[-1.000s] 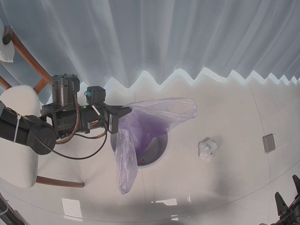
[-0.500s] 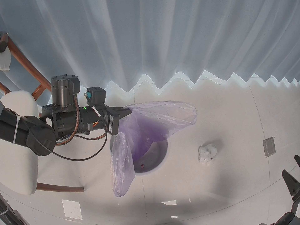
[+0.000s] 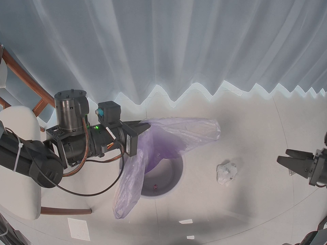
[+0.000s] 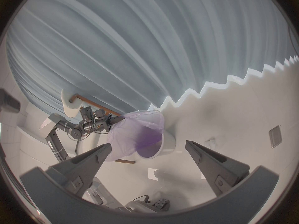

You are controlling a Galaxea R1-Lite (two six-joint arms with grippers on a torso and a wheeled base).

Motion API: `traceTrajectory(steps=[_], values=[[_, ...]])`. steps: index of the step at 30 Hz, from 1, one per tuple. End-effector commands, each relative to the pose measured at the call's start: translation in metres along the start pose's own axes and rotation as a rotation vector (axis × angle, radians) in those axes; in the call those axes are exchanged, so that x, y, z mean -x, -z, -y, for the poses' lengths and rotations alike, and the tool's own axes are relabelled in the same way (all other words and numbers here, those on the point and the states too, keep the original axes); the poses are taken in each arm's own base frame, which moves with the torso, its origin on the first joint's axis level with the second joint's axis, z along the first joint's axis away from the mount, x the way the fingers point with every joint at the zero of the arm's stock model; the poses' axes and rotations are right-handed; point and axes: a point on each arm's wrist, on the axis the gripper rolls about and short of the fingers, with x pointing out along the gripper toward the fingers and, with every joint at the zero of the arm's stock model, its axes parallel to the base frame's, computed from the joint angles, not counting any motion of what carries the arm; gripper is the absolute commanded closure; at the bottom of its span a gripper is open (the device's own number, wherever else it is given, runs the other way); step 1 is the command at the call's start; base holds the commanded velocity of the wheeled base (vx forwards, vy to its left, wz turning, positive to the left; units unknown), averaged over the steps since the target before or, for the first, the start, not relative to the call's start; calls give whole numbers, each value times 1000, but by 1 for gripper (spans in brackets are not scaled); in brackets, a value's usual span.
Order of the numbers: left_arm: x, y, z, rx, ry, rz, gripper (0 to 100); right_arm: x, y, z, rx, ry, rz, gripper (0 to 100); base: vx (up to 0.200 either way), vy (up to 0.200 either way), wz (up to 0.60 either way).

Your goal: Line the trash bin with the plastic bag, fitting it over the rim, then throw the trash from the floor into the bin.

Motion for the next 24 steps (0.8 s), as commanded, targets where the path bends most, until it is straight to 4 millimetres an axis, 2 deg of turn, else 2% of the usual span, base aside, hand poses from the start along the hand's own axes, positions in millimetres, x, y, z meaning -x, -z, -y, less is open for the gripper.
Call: traceTrajectory(steps=[1,7,8,9,11,12,18,24], values=[[13,-6,7,37,1,28,100,-53,-14,-1,-52,-5,-134,0,0,0,0],[20,-5,9,59,-5,25,100,-85,-4,-15,-8,22,-213,0,0,0,0],[20,-5,9,59,-5,25,100,-85,-4,-15,-8,22,-213,0,0,0,0],[21,-5,9,59,-5,26,100,-99,0,-20,9,43,-236,0,0,0,0],[21,-6,9,58,-5,28,100,-105,2,-20,14,64,-244,0,0,0,0],[23,-6,9,58,-5,31,100,-119,5,-18,20,114,-265,0,0,0,0],[26,0,11,55,-1,15,100,-144,-8,-20,-5,109,-198,0,0,0,0],[31,-1,13,58,-1,19,100,-168,-9,-18,8,121,-148,0,0,0,0]])
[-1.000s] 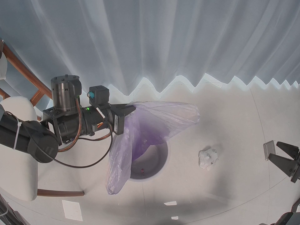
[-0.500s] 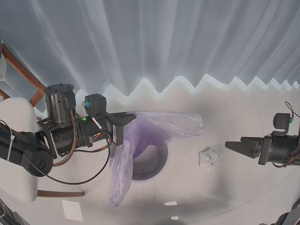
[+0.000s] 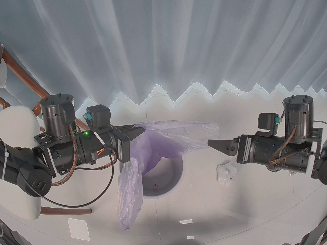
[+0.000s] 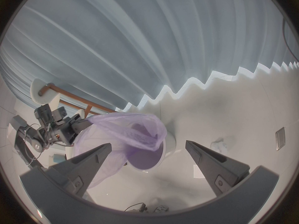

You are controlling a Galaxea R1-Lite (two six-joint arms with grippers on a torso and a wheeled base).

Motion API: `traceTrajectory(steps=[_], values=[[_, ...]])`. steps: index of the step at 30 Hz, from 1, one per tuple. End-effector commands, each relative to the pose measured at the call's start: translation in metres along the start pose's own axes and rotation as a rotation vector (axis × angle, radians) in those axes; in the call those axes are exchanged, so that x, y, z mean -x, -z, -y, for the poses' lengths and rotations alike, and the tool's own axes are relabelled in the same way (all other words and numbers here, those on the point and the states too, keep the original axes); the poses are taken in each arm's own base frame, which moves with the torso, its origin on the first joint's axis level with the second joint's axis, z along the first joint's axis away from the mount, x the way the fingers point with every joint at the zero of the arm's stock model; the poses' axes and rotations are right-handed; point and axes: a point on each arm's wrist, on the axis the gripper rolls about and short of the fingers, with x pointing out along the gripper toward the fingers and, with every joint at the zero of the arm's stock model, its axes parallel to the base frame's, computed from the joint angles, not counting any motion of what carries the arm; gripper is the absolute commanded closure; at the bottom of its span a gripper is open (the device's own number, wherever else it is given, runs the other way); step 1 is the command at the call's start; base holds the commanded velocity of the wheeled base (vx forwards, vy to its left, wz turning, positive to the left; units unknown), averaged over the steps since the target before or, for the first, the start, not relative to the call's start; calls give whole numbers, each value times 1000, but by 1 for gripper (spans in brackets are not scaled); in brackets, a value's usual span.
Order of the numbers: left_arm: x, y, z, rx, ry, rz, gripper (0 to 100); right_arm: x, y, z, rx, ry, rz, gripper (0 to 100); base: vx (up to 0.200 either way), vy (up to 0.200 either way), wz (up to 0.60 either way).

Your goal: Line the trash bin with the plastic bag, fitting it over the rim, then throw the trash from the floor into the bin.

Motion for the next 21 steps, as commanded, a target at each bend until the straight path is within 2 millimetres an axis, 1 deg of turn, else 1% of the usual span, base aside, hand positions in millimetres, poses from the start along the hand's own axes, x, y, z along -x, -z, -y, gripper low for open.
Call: traceTrajectory(steps=[1,2,6,7,9,10,12,13,15,21], values=[[6,-1,1,0,-1,7,100,-23,4,2,4,25,-27,0,0,0,0],[6,-1,1,0,-3,7,100,-27,0,1,3,23,-11,0,0,0,0],[6,-3,0,-2,-4,13,100,-32,-7,5,-5,45,7,0,0,0,0],[6,-2,0,-1,-4,11,100,-37,-11,10,-9,62,14,0,0,0,0],[6,-2,1,-1,-3,10,100,-43,-15,14,-9,75,22,0,0,0,0],[6,-2,1,-1,-3,10,100,-44,-16,14,-9,75,24,0,0,0,0],[6,-2,0,-1,-7,11,100,-51,-22,14,-12,82,40,0,0,0,0],[6,-2,0,-1,-7,11,100,-51,-22,14,-12,82,40,0,0,0,0],[6,-2,1,-5,-6,8,100,-58,-24,14,-11,87,44,0,0,0,0],[5,-3,0,-6,-6,11,100,-57,-22,13,-10,88,36,0,0,0,0]])
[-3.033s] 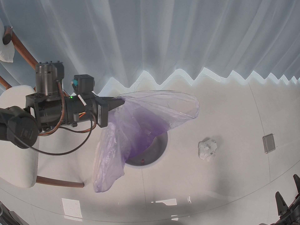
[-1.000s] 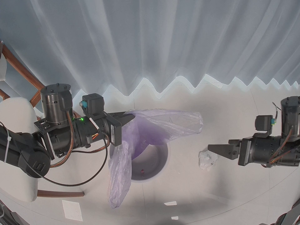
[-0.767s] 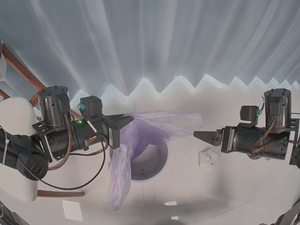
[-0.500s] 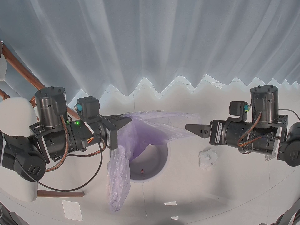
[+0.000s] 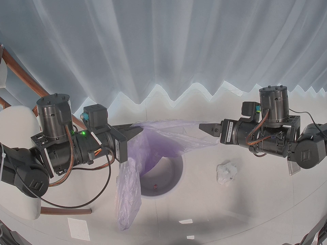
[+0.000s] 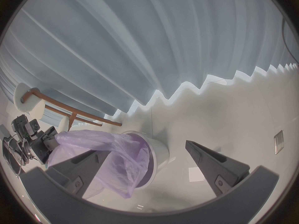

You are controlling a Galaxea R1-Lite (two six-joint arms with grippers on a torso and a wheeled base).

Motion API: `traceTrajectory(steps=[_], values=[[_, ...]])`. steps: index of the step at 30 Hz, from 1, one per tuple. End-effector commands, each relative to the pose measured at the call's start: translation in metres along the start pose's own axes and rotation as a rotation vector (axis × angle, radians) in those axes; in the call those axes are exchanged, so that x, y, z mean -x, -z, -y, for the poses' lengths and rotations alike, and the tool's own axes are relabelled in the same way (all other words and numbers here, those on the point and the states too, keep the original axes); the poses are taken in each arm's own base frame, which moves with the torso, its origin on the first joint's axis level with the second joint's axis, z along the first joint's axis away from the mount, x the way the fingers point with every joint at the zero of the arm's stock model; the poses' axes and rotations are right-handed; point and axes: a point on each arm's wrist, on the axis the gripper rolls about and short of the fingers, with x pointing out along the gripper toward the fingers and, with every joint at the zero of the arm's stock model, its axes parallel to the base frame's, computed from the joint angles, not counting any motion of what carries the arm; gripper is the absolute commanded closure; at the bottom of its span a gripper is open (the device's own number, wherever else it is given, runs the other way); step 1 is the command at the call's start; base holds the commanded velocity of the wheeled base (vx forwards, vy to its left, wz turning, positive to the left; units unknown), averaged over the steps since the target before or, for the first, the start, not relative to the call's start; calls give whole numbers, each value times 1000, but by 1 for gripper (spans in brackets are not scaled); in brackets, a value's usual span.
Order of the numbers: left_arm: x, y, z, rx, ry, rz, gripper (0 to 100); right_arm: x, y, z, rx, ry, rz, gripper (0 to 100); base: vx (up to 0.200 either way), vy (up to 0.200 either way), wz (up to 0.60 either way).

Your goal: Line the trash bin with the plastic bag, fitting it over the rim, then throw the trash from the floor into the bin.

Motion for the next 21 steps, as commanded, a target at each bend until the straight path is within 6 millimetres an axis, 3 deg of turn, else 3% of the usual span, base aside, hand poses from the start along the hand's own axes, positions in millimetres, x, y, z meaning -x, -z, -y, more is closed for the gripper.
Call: traceTrajectory(steps=[1,12,13,21], values=[[-1,-1,0,3,0,4,100,-2,3,-1,1,0,-11,0,0,0,0],[-1,-2,0,-31,0,10,100,-7,5,-1,-1,4,-22,0,0,0,0],[-1,-2,0,-31,0,10,100,-7,5,-1,-1,4,-22,100,0,0,0],[-1,1,0,-46,2,-2,100,-9,11,2,-12,1,-19,100,0,0,0]])
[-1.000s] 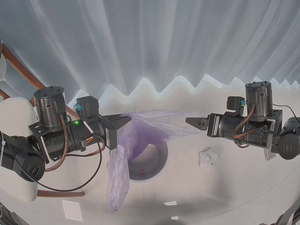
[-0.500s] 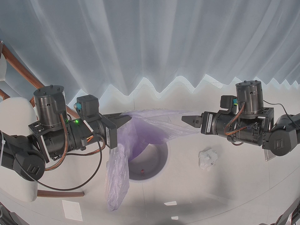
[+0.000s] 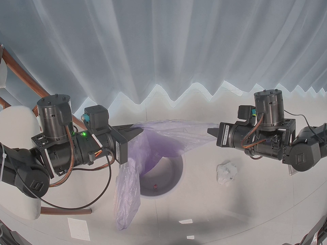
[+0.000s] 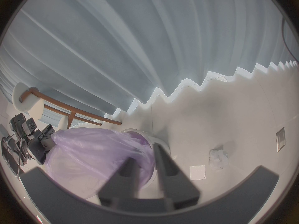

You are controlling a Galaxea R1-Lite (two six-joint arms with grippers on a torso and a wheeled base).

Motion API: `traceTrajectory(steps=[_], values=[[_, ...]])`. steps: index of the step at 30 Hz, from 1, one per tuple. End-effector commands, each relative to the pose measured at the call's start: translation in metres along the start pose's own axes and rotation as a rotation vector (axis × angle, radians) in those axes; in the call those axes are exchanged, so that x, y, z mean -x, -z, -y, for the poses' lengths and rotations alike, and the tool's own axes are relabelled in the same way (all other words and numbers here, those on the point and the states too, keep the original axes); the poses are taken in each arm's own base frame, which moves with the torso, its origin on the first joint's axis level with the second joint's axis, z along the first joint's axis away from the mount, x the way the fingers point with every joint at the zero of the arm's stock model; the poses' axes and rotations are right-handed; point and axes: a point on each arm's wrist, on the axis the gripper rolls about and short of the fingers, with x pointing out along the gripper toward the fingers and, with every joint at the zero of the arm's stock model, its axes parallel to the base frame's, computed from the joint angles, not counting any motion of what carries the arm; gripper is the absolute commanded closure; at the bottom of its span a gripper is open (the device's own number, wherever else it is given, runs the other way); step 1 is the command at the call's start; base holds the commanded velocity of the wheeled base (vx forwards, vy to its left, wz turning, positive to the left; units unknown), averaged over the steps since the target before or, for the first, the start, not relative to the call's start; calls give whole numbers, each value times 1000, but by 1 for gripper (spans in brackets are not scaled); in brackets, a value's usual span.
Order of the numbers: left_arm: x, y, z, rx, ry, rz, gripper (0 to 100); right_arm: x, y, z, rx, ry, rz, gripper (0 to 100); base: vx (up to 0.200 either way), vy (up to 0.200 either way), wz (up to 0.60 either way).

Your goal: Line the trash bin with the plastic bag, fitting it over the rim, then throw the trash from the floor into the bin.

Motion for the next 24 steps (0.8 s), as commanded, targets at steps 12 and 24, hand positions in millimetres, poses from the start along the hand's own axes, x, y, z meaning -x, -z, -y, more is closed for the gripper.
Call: traceTrajectory(steps=[12,24], values=[[4,7,1,-17,10,-21,100,3,1,0,-10,-9,19,100,0,0,0],[54,1,12,56,-16,34,0,6,-8,7,-75,12,57,100,0,0,0]])
